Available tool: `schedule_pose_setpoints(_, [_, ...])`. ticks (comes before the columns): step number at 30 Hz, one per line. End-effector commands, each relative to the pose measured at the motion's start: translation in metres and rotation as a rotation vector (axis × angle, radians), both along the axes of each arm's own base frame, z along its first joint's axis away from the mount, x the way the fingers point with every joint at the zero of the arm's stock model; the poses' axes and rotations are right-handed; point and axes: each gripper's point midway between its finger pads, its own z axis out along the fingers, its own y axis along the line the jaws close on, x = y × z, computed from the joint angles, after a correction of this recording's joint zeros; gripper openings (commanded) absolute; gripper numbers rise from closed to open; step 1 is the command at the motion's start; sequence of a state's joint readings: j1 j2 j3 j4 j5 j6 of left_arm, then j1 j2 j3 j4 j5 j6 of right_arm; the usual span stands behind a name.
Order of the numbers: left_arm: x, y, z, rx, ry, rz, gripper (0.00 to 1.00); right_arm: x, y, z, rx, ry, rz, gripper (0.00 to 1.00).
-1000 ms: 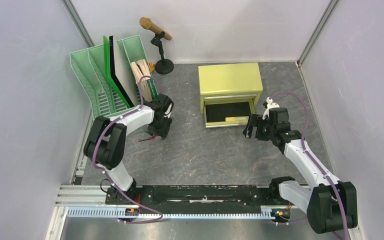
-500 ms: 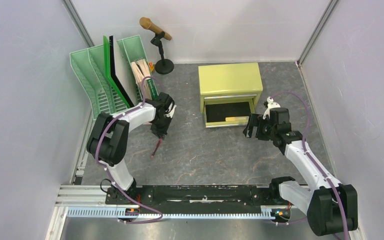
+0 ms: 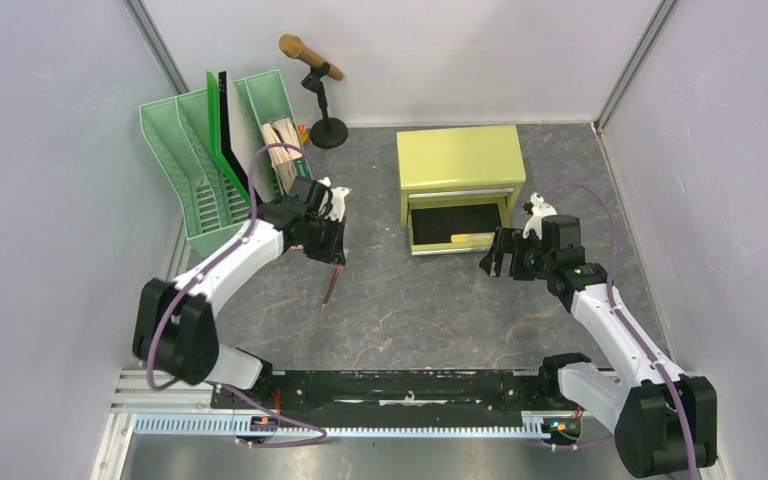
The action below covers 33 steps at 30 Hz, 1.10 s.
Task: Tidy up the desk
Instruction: Pick up the stationery from the center of the board.
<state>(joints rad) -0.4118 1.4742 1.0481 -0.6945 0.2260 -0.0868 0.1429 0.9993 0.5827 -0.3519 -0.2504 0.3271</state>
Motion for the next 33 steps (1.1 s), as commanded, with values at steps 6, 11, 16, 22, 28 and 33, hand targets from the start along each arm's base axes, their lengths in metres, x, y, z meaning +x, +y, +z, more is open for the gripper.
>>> schedule_pose_setpoints(6, [-0.021, -0.048, 0.100, -0.490, -0.182, 0.039, 0.02, 0.008, 0.030, 0.046, 0.094, -0.134, 0.143, 0.98])
schedule_pose_setpoints(11, [-0.023, -0.052, 0.119, -0.642, -0.205, 0.180, 0.02, -0.001, 0.062, 0.057, 0.202, -0.131, 0.208, 0.98])
schedule_pose_setpoints(16, [-0.026, -0.064, 0.114, -0.806, -0.099, 0.289, 0.02, -0.024, 0.114, 0.063, 0.346, -0.111, 0.316, 0.97])
schedule_pose_setpoints(22, [-0.033, -0.070, 0.094, -0.872, -0.009, 0.327, 0.02, -0.046, 0.169, 0.076, 0.506, -0.081, 0.434, 0.93])
schedule_pose_setpoints(28, [-0.043, -0.071, 0.081, -0.883, 0.045, 0.335, 0.02, -0.072, 0.219, 0.078, 0.593, -0.011, 0.552, 0.89])
schedule_pose_setpoints(33, [-0.052, -0.072, 0.073, -0.892, 0.081, 0.318, 0.05, -0.088, 0.257, 0.079, 0.636, 0.065, 0.637, 0.84])
